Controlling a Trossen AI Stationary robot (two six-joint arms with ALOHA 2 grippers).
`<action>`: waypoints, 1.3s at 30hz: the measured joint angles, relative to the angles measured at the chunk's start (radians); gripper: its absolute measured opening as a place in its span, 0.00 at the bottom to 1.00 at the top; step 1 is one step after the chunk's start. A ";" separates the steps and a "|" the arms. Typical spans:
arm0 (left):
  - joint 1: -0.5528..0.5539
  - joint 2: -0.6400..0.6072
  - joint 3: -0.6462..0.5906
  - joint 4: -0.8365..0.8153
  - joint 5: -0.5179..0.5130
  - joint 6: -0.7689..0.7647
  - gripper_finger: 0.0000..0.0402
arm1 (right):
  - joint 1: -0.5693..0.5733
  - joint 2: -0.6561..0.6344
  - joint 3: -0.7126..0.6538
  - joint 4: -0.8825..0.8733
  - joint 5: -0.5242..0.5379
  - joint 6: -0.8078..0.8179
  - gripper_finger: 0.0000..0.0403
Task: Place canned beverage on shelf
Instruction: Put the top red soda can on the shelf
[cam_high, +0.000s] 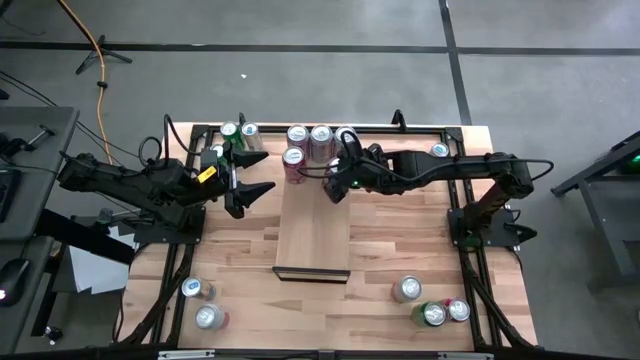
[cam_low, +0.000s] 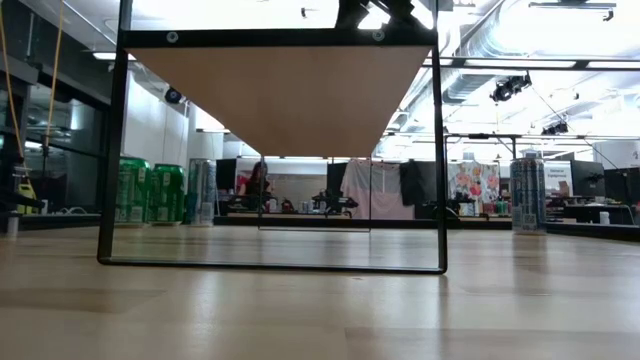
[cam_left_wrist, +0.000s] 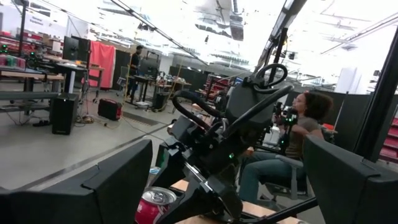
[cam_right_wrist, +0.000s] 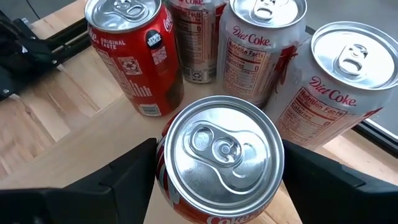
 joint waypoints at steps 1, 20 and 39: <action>0.000 0.000 0.000 0.000 0.000 0.000 0.87 | 0.000 0.000 0.000 0.000 -0.001 0.000 0.73; 0.000 0.000 0.000 0.000 0.002 0.000 0.87 | 0.000 0.000 0.000 -0.016 -0.020 -0.116 0.74; 0.000 0.000 0.000 0.001 0.003 0.000 0.87 | -0.024 -0.004 0.080 -0.024 -0.136 -0.500 0.98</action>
